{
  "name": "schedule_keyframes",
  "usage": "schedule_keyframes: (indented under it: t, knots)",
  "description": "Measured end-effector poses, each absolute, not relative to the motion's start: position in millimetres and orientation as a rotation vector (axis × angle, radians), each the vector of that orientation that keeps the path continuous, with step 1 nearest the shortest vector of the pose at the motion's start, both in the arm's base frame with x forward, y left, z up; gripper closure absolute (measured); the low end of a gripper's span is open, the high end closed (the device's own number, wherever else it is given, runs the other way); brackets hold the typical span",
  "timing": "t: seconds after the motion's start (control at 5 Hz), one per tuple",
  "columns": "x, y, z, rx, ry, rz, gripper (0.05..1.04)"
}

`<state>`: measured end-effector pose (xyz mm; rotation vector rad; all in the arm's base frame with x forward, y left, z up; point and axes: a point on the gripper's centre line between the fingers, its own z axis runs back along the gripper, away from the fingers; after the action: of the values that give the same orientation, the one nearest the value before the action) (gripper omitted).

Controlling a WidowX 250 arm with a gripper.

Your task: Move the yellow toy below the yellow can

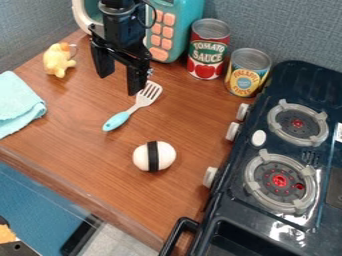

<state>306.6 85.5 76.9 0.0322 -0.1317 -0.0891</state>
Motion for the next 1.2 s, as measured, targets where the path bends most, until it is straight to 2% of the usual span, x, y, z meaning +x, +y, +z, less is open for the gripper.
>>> schedule_keyframes:
  t: [0.2, 0.4, 0.6, 0.8, 1.0, 1.2]
  knots:
    - [306, 85, 68, 0.021, -0.106, -0.089, 0.084]
    - [298, 76, 63, -0.058, -0.085, -0.089, 0.084]
    - [294, 76, 63, -0.079, -0.067, -0.080, 0.084]
    - [294, 84, 67, -0.058, 0.008, -0.073, 0.084]
    - [300, 112, 89, -0.024, 0.017, 0.029, 0.084]
    - [308, 161, 99, 0.003, 0.017, 0.224, 0.084]
